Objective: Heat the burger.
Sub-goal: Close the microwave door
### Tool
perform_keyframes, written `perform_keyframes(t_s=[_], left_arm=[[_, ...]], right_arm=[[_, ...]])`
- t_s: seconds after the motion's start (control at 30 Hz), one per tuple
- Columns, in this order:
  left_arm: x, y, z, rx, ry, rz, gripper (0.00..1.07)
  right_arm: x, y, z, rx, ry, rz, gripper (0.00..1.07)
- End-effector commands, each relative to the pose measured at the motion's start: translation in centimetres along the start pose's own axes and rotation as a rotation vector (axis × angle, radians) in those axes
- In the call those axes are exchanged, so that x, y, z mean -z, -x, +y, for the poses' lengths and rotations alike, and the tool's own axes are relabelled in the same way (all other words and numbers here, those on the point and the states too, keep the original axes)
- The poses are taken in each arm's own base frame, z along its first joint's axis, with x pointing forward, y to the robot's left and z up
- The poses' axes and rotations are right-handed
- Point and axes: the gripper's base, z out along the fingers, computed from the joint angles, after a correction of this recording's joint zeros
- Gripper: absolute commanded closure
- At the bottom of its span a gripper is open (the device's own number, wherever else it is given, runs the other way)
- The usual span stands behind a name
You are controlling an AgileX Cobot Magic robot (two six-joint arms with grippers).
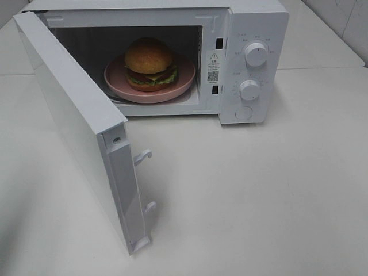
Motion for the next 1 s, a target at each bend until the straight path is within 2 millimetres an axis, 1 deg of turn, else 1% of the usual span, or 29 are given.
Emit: perform_keyframes(t_s=[0.03,0.07,0.1,0.13,0.17,0.2,0.23,0.27,0.3,0.33,0.37,0.4,0.43,0.47,0.5,0.53,0.57,0.63,0.73,0.8,0.87,0.9,1.0], left_arm=[[-3.3,-0.1,0.4,-0.002,-0.013,0.053,1.06],[-3.3,-0.1,0.4,-0.002,-0.013,0.053,1.06],[-5.4,-0.4,0.7,0.029,-0.020,0.095,1.06],[-5.4,-0.4,0.7,0.029,-0.020,0.095,1.06],[-7.2,-0.7,0.8,0.042,-0.027,0.132,1.06],[-8.2,-0.8,0.9,0.045,-0.032,0.149,1.06],[-8.2,-0.8,0.9,0.045,-0.032,0.149,1.06],[-9.9,-1.0,0.7,0.031,-0.048,0.179,1.06],[-9.9,-1.0,0.7,0.031,-0.048,0.179,1.06],[-11.7,-1.2,0.3,-0.001,-0.067,0.211,1.06],[-12.5,-1.4,0.0,-0.021,-0.077,0.225,1.06],[-12.5,-1.4,0.0,-0.021,-0.077,0.225,1.06],[-14.0,-1.5,-0.6,-0.052,-0.088,0.244,1.06],[-14.0,-1.5,-0.6,-0.052,-0.088,0.244,1.06],[-15.3,-1.8,-1.4,-0.075,-0.104,0.264,1.06],[-16.0,-2.0,-1.8,-0.086,-0.110,0.274,1.06],[-16.0,-2.0,-1.8,-0.086,-0.110,0.274,1.06],[-18.0,-2.2,-3.3,-0.119,-0.133,0.295,1.06],[-18.5,-2.3,-3.6,-0.127,-0.135,0.297,1.06],[-19.9,-2.4,-5.0,-0.157,-0.148,0.296,1.06],[-20.2,-2.4,-5.4,-0.164,-0.151,0.296,1.06],[-21.0,-2.5,-6.0,-0.175,-0.160,0.301,1.06],[-21.4,-2.6,-6.4,-0.177,-0.163,0.302,1.06]], right_arm=[[0.3,-0.2,0.0,0.006,0.000,-0.036,0.52],[0.3,-0.2,0.0,0.006,0.000,-0.036,0.52],[0.3,-0.2,0.0,0.006,0.000,-0.036,0.52],[0.3,-0.2,0.0,0.006,0.000,-0.036,0.52],[0.3,-0.2,0.0,0.006,0.000,-0.036,0.52],[0.3,-0.2,0.0,0.006,0.000,-0.036,0.52],[0.3,-0.2,0.0,0.006,0.000,-0.036,0.52],[0.3,-0.2,0.0,0.006,0.000,-0.036,0.52],[0.3,-0.2,0.0,0.006,0.000,-0.036,0.52],[0.3,-0.2,0.0,0.006,0.000,-0.036,0.52],[0.3,-0.2,0.0,0.006,0.000,-0.036,0.52],[0.3,-0.2,0.0,0.006,0.000,-0.036,0.52],[0.3,-0.2,0.0,0.006,0.000,-0.036,0.52],[0.3,-0.2,0.0,0.006,0.000,-0.036,0.52],[0.3,-0.2,0.0,0.006,0.000,-0.036,0.52],[0.3,-0.2,0.0,0.006,0.000,-0.036,0.52],[0.3,-0.2,0.0,0.006,0.000,-0.036,0.52],[0.3,-0.2,0.0,0.006,0.000,-0.036,0.52],[0.3,-0.2,0.0,0.006,0.000,-0.036,0.52],[0.3,-0.2,0.0,0.006,0.000,-0.036,0.52],[0.3,-0.2,0.0,0.006,0.000,-0.036,0.52],[0.3,-0.2,0.0,0.006,0.000,-0.036,0.52],[0.3,-0.2,0.0,0.006,0.000,-0.036,0.52]])
